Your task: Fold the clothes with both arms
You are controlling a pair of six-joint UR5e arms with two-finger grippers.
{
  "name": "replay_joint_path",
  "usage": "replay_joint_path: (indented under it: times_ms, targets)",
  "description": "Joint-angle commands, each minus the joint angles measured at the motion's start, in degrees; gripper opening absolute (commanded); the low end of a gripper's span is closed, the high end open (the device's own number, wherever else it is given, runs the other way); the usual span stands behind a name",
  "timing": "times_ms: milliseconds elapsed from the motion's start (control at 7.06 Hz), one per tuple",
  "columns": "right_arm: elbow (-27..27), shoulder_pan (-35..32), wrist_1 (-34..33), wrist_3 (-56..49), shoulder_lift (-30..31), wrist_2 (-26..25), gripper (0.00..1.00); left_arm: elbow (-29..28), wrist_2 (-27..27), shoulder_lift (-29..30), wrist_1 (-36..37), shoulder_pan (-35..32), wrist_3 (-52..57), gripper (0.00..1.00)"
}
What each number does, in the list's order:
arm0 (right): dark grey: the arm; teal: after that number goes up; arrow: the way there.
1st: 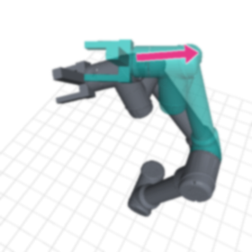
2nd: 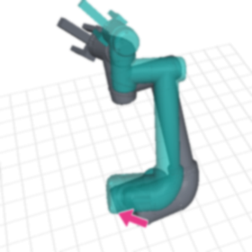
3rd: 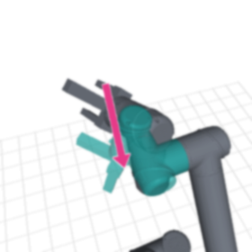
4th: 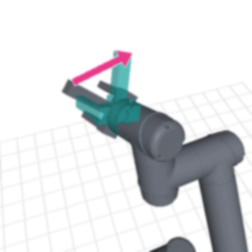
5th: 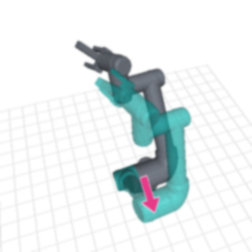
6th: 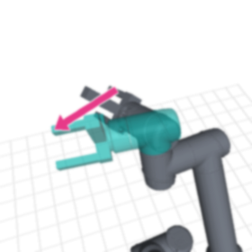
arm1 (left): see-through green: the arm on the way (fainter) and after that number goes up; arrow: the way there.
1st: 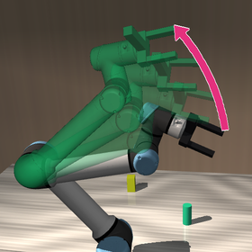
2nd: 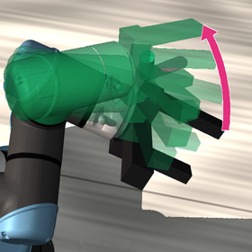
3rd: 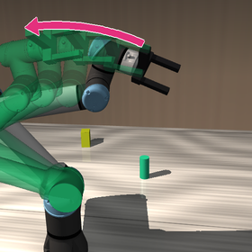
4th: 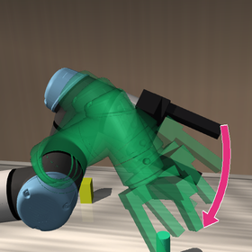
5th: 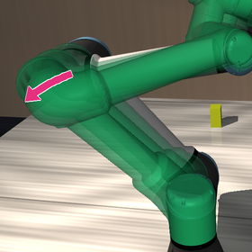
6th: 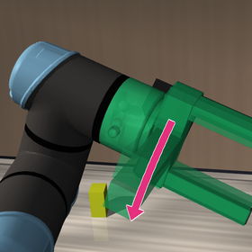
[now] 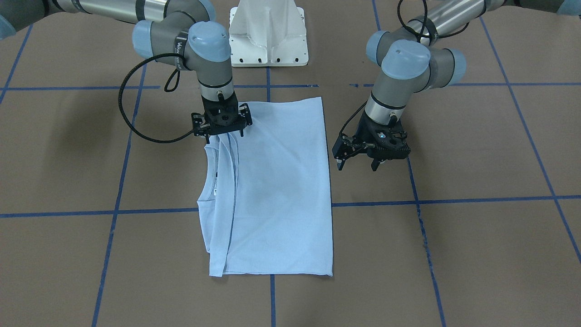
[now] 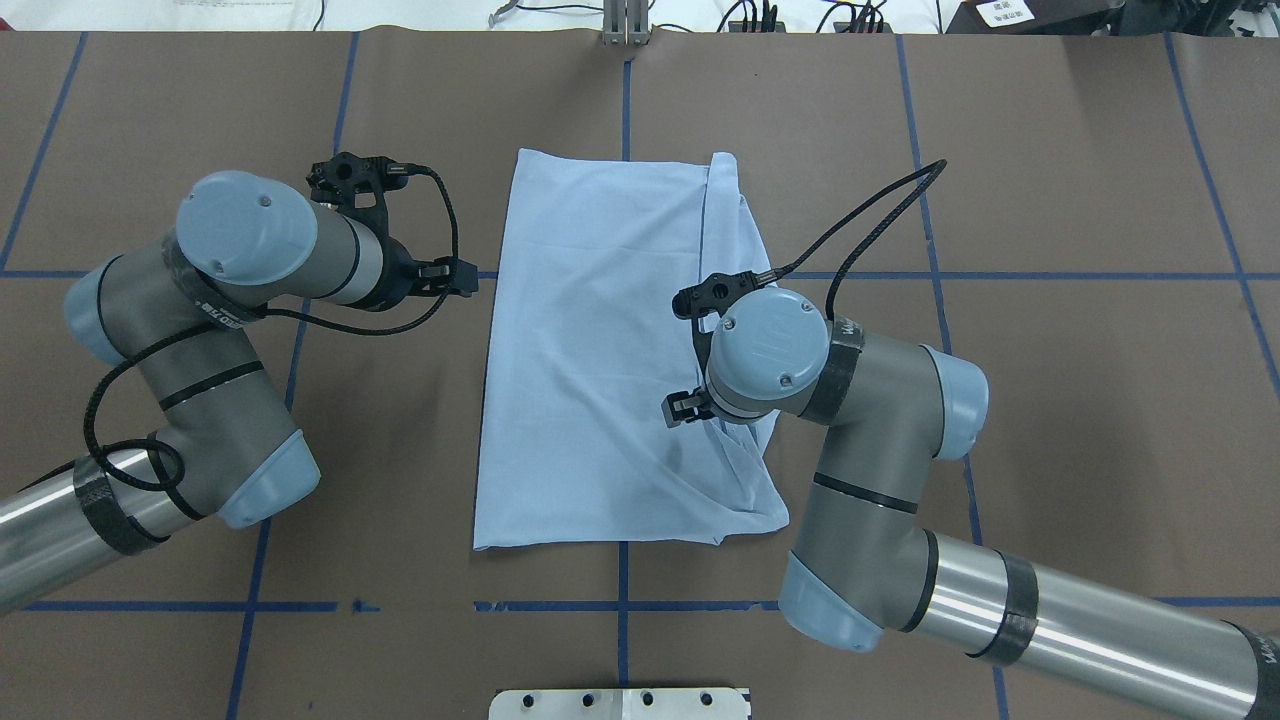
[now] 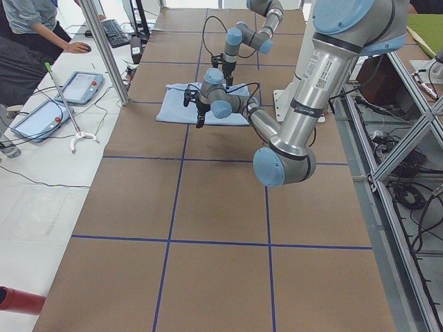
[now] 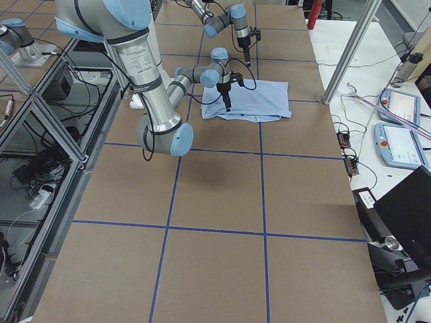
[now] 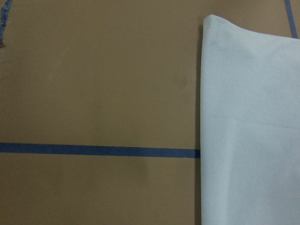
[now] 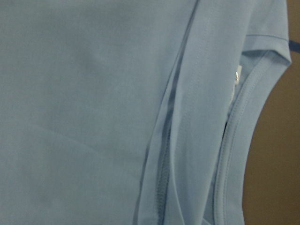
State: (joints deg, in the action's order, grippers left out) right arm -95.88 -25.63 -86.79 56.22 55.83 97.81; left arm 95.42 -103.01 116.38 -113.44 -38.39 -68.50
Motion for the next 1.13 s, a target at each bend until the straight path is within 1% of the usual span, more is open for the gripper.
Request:
replay_joint_path:
  times_ms: [0, 283, 425, 708, 850, 991]
  targets:
    - [3.9, 0.0, 2.9, 0.3, -2.3, -0.5, 0.82, -0.7, 0.0, 0.0, -0.2, 0.1, 0.1, 1.00]
    - [4.2, 0.1, 2.8, -0.1, -2.2, -0.5, 0.55, -2.4, 0.0, 0.0, -2.8, 0.1, 0.0, 1.00]
    - [4.3, 0.1, 2.7, -0.1, -2.1, -0.5, 0.51, -2.5, 0.0, 0.0, -3.3, 0.1, 0.0, 1.00]
    - [4.2, 0.1, 2.7, -0.3, -1.9, -0.5, 0.47, -2.5, 0.0, 0.0, -3.3, 0.1, 0.1, 1.00]
    - [4.0, 0.1, 2.7, -0.3, -1.7, -0.5, 0.47, -2.5, 0.0, 0.0, -3.3, 0.1, 0.1, 1.00]
    - [4.0, 0.2, 2.6, -0.3, -1.5, -0.5, 0.44, -2.5, 0.1, 0.0, -3.3, 0.1, 0.1, 1.00]
